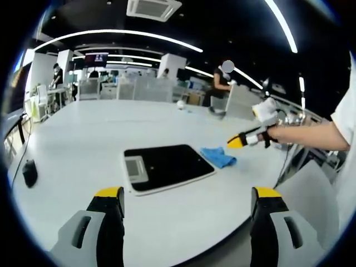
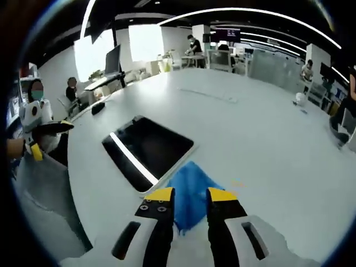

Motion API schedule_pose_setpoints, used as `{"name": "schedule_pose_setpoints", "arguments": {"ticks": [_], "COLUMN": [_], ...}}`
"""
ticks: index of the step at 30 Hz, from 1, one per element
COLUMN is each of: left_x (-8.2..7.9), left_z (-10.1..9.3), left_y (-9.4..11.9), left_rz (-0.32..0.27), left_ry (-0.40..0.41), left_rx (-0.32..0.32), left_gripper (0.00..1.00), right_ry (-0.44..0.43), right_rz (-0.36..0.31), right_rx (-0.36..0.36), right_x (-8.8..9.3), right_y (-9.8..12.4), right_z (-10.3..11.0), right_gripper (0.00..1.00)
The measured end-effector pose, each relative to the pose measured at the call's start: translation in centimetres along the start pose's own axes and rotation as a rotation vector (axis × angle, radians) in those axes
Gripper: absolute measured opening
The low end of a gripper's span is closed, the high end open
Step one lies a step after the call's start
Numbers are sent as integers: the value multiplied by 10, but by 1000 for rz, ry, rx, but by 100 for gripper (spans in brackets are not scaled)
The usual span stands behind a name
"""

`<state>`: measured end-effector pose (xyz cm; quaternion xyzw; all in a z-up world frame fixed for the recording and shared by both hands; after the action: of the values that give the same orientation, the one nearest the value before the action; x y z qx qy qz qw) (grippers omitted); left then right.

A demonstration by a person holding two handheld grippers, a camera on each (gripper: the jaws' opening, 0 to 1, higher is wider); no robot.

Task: Wipe the mirror surface with the cleaning cloth until all visible marks leave the cleaned area.

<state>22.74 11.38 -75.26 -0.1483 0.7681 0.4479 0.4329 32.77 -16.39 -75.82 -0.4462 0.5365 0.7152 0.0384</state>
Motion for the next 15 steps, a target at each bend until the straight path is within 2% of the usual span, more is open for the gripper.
{"name": "schedule_pose_setpoints", "arguments": {"ticks": [1, 2, 4, 7, 9, 11, 12, 15], "left_x": [-1, -1, -2, -1, 1, 2, 1, 3], "left_z": [0, 0, -1, -3, -3, -3, -4, -6], "left_y": [1, 1, 3, 9, 13, 15, 16, 17], "left_rz": [-3, -5, -11, -15, -22, -24, -30, -36], "left_ry": [-2, -4, -13, -38, -48, -60, -68, -81], "left_rx": [-1, -2, -2, -11, -20, -29, -34, -41], "left_gripper": [95, 95, 96, 97, 98, 99, 99, 99], "right_ry": [-5, -8, -34, -18, -26, -84, -94, -99], "right_rz": [-28, -32, -50, -78, -79, -111, -138, -147], "right_rx": [4, 6, 18, 37, 55, 80, 110, 156], "right_x": [5, 8, 23, 46, 58, 67, 70, 78], "right_y": [15, 19, 39, 60, 66, 69, 66, 71], "right_z": [4, 6, 15, 35, 42, 48, 41, 46], "right_gripper": [30, 34, 48, 66, 77, 85, 90, 97]}}
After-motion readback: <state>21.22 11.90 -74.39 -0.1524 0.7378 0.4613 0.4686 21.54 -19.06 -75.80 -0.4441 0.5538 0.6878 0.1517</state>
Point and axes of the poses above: the point that each gripper's makers call its tool centre point, and the gripper's own axes: y roughly backward along the fingers, z roughly to its left, x roughly out of its underside, the point moved 2 cm from there along y, roughly backward along the fingers, and after that the axes turned 12 degrees about z, right-handed, at the moved point
